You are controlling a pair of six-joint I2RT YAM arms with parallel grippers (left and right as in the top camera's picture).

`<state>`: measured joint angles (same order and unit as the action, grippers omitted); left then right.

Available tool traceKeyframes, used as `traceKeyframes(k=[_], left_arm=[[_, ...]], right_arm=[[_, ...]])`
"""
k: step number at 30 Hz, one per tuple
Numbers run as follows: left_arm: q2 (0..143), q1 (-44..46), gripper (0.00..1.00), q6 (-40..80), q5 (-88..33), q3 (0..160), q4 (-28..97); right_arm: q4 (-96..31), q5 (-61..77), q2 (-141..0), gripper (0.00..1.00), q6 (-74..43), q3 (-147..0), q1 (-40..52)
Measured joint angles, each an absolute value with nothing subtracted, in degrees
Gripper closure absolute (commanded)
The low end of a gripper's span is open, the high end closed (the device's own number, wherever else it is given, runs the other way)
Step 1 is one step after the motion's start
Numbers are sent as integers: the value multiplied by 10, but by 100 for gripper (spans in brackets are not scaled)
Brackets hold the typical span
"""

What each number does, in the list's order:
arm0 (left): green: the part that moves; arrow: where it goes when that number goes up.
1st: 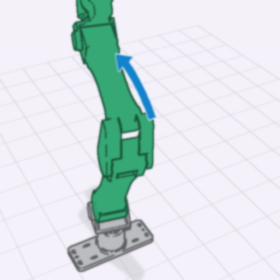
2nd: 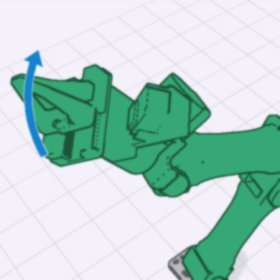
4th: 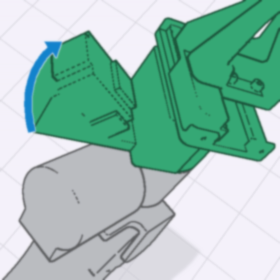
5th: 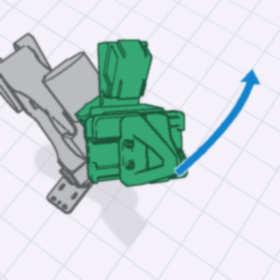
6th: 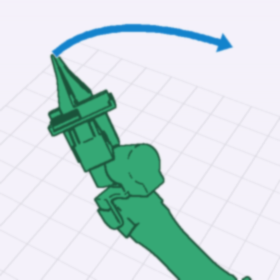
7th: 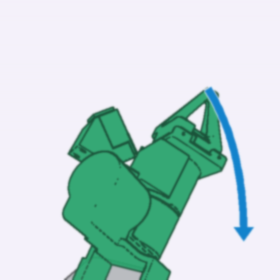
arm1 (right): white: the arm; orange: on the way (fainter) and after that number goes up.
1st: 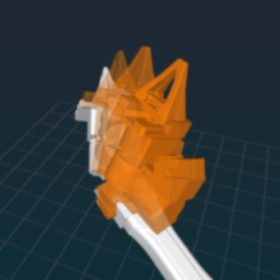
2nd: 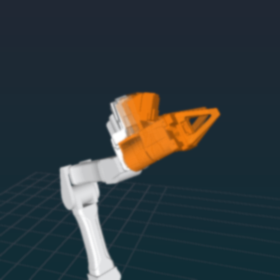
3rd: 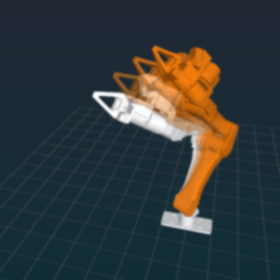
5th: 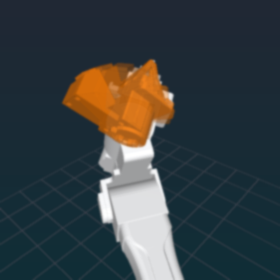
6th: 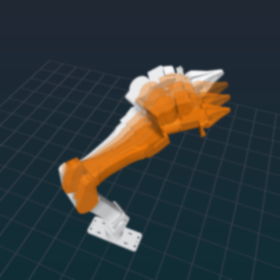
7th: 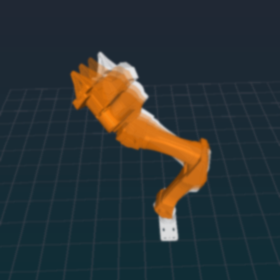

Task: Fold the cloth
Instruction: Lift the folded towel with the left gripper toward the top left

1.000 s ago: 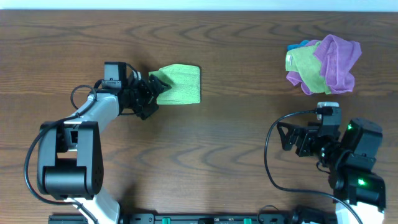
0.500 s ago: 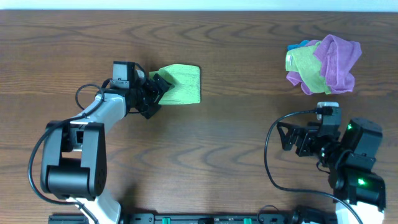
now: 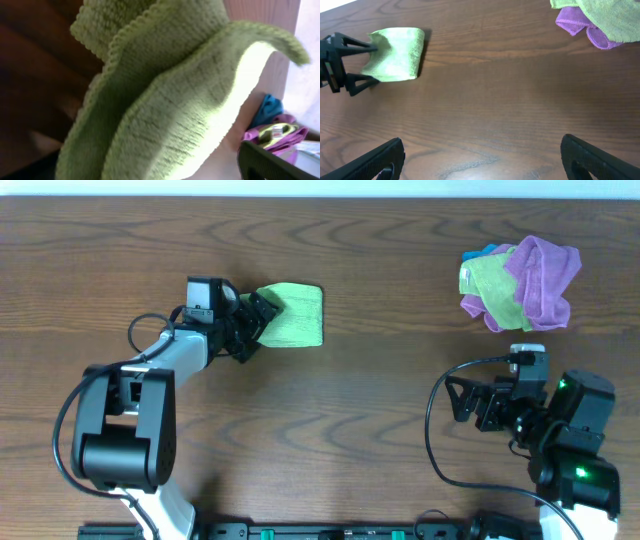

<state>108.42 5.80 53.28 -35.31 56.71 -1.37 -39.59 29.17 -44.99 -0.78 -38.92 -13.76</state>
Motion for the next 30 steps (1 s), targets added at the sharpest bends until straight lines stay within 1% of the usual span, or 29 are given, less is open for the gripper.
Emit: traceKeyframes(k=[2, 3, 4, 6, 7, 8, 9, 14, 18, 20, 23, 27, 30], left_arm=[[1095, 62, 29, 535, -356, 567, -29], [1102, 64, 40, 537, -357, 568, -37], [1110, 67, 55, 534, -357, 570, -44], [1125, 72, 70, 538, -361, 572, -60], [1134, 73, 81, 539, -367, 571, -70], [1143, 74, 91, 535, -374, 572, -80], [1148, 76, 94, 532, -373, 571, -88], [1165, 75, 94, 511, -396, 570, -157], [1168, 62, 94, 507, -418, 611, -152], [1170, 51, 94, 506, -420, 655, -133], [1170, 20, 94, 499, -411, 764, -67], [1170, -27, 94, 474, -366, 889, 37], [1170, -50, 94, 461, -323, 930, 49]], right_arm=[[-396, 292, -450, 1, -8, -389, -138], [-396, 292, -450, 1, -8, -389, -138], [-396, 292, -450, 1, -8, -389, -138], [-396, 292, -450, 1, -8, -389, -138], [-396, 292, -450, 1, -8, -389, -138], [-396, 292, -450, 1, -8, -389, -138], [-396, 292, -450, 1, -8, -389, -138], [-396, 292, -450, 1, -8, -389, -138], [-396, 292, -450, 1, -8, -389, -138], [-396, 292, -450, 1, -8, -389, -138], [-396, 292, -450, 1, -8, -389, -138], [-396, 292, -450, 1, -8, -389, -138], [-396, 292, -450, 1, -8, -389, -138]])
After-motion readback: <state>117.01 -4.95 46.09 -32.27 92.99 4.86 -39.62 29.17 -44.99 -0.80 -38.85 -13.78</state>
